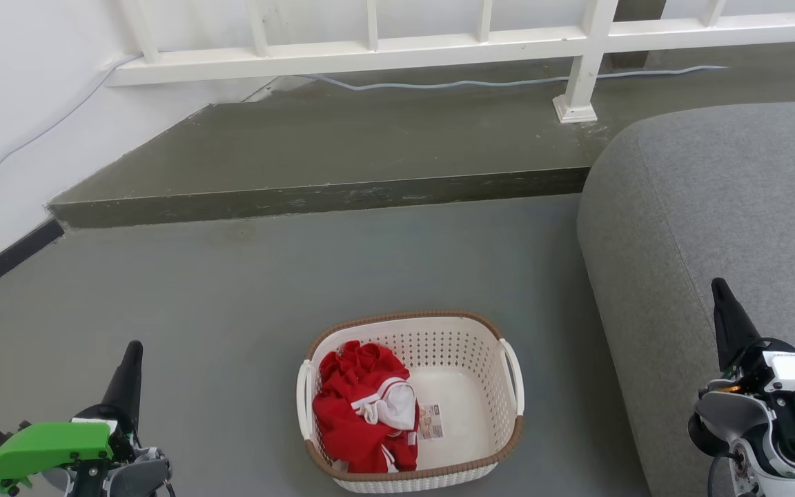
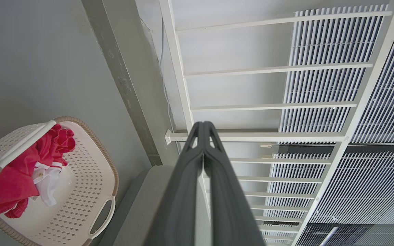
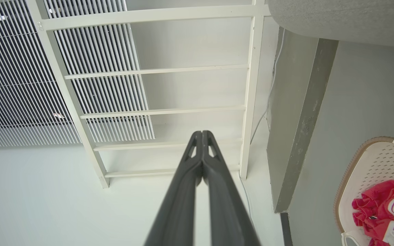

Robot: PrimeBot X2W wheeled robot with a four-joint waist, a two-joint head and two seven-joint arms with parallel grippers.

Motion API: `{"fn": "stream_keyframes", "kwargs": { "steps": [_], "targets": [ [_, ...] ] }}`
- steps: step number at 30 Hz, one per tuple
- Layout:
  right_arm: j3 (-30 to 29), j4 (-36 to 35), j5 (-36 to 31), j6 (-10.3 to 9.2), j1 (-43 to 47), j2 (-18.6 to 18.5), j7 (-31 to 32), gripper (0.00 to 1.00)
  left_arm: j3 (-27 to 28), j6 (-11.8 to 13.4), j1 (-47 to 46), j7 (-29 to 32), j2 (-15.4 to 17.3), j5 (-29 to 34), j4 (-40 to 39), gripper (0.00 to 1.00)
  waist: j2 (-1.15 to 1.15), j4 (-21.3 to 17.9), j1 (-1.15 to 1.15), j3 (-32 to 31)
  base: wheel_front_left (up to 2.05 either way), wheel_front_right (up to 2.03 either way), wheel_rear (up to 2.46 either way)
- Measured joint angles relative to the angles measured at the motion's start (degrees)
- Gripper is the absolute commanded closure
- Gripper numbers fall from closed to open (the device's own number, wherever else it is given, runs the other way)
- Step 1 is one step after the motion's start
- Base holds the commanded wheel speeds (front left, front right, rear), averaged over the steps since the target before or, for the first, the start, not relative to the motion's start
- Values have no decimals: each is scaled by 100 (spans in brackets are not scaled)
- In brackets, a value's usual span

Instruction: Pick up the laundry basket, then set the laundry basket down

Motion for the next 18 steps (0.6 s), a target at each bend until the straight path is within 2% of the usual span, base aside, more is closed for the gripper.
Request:
{"fn": "stream_keyframes", "kwargs": {
  "steps": [18],
  "targets": [
    [-8, -2, 0, 0, 0, 9, 2, 100, 16, -1, -5, 1, -4, 1, 0, 100, 0, 0, 0, 1, 0, 0, 0]
  ]
}}
